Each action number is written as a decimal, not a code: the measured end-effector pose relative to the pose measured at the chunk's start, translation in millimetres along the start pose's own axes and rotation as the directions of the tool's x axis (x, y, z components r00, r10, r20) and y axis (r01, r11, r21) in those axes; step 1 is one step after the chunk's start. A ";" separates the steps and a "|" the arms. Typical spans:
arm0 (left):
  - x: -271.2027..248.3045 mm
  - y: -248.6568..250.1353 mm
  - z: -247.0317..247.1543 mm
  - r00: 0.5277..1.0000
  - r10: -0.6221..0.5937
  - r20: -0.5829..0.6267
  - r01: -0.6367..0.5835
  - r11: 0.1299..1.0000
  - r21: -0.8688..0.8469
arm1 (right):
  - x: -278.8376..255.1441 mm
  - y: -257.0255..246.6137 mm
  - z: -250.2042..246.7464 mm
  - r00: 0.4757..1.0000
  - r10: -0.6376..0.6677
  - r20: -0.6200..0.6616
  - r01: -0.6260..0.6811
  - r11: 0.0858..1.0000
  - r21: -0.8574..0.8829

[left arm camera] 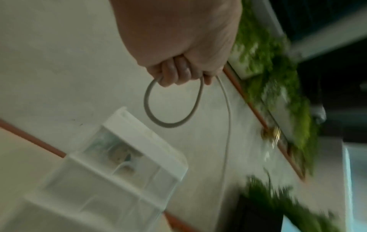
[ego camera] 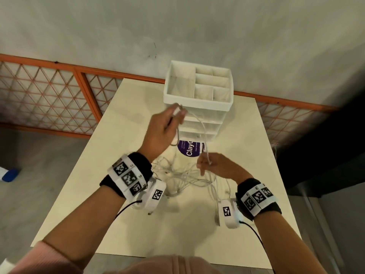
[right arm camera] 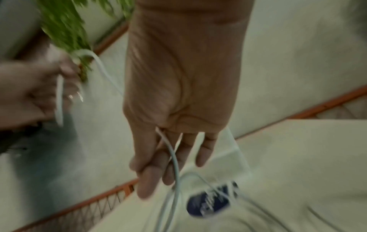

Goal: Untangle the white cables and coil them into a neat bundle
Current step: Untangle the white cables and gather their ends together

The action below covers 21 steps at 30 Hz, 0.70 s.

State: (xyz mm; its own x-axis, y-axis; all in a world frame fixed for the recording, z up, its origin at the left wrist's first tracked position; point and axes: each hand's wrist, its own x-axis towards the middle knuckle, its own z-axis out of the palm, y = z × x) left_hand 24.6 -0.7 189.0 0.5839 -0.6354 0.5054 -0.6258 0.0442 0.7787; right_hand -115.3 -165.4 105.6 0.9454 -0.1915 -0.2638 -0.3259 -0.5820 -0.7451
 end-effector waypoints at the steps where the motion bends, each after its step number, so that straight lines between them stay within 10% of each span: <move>1: 5.9 0.7 -6.8 0.997 0.008 -0.074 -0.010 1.000 -0.019 | -1.1 10.9 7.1 0.999 0.030 0.043 -0.028 0.999 -0.031; 5: 5.1 -28.2 -19.3 0.984 -0.052 -0.172 0.090 0.972 0.218 | -7.8 38.3 11.3 0.985 0.077 -0.156 -0.079 0.997 -0.007; 9: -20.7 -64.7 -16.1 0.864 -0.480 -0.153 0.483 0.703 0.522 | -18.6 6.5 -24.3 0.841 0.038 -0.539 0.074 0.980 0.185; 11: -29.4 -65.8 -12.1 0.876 -0.468 -0.119 0.464 0.748 0.474 | -21.2 -19.2 -41.6 0.791 -0.035 -0.610 0.111 0.990 0.086; 15: -29.6 -34.8 7.7 0.986 -0.159 0.051 0.144 0.966 0.216 | -18.3 -64.8 -50.2 0.879 -0.192 -0.436 0.146 0.980 -0.138; 21: -13.1 -12.7 18.7 0.974 -0.192 0.123 0.214 0.956 -0.202 | -3.0 -86.1 -39.4 0.945 -0.227 -0.236 0.177 0.961 -0.215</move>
State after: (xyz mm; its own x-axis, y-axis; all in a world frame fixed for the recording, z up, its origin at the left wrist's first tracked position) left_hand 15.3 -7.4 165.5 0.6250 -0.7221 0.2967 -0.3689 0.0618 0.9274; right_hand -89.6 -145.8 194.7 0.9698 -0.2353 0.0637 -0.1435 -0.7625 -0.6309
